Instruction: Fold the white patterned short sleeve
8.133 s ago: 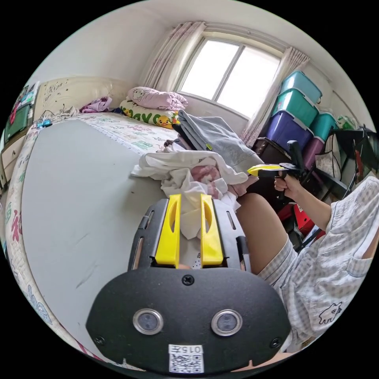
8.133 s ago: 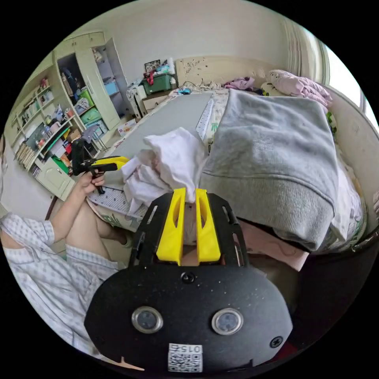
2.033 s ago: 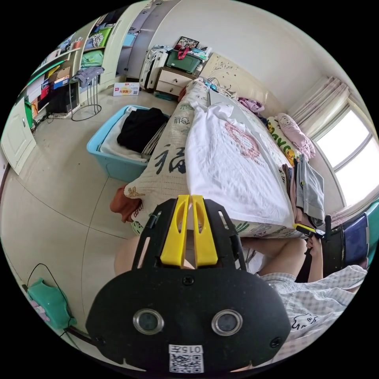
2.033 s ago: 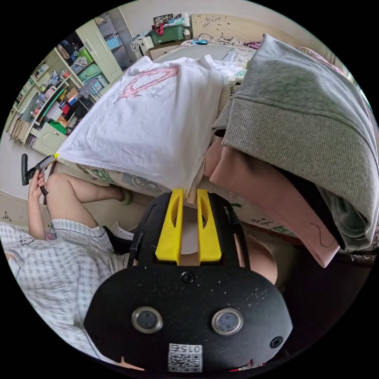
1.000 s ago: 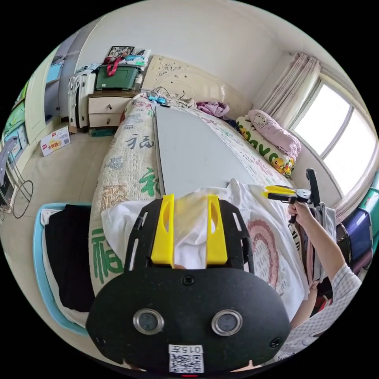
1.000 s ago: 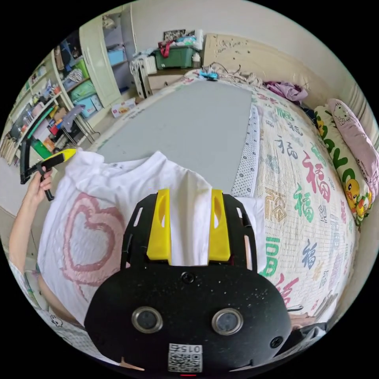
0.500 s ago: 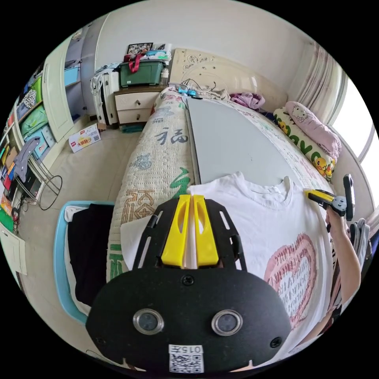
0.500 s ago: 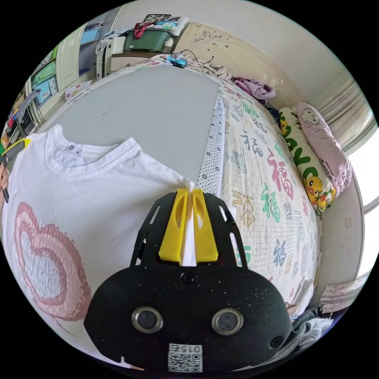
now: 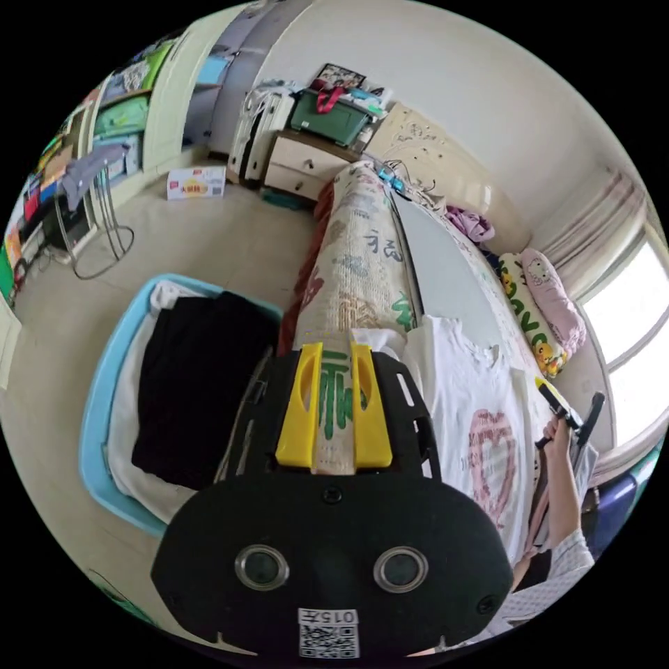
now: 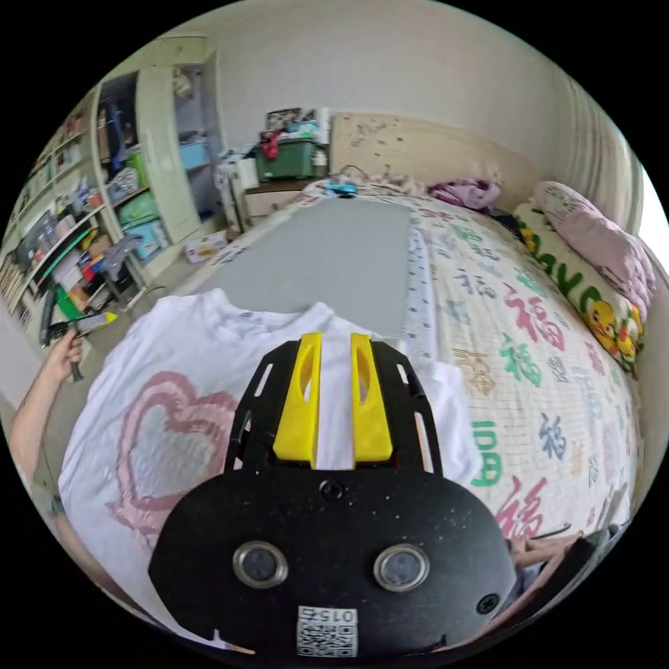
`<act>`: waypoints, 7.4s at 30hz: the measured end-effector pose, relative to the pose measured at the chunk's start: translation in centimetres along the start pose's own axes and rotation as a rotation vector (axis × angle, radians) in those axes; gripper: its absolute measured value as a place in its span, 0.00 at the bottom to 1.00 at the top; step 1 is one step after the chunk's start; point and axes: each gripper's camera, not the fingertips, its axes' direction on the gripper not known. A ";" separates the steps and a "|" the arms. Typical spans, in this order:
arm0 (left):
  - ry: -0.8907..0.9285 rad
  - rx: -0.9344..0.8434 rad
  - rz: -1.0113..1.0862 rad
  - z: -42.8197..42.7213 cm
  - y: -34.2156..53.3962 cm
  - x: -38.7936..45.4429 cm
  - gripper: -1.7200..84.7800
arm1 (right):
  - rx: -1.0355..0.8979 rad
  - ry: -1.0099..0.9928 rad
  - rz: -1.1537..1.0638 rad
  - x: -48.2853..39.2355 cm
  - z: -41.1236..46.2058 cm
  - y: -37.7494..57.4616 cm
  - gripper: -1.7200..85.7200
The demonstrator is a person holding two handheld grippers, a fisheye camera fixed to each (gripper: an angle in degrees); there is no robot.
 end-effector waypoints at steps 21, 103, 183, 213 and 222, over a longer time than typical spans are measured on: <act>0.054 0.172 -0.065 -8.6 11.4 -2.7 0.04 | -0.440 -0.203 -0.471 -51.9 11.5 -11.7 0.13; 0.196 0.132 -0.236 -17.4 7.8 -5.6 0.13 | -0.125 -0.738 -0.289 -15.4 4.4 -19.2 0.08; -0.131 -0.323 0.131 -30.2 43.9 14.1 0.01 | -0.371 -0.001 0.120 31.5 21.9 52.7 0.02; -0.195 -0.105 0.112 -34.0 51.7 11.3 0.07 | -0.019 -0.174 -0.146 26.4 -19.1 64.0 0.13; -0.141 0.119 0.304 -37.9 55.0 18.8 0.04 | 0.246 -0.235 -0.218 6.2 -47.6 45.5 0.14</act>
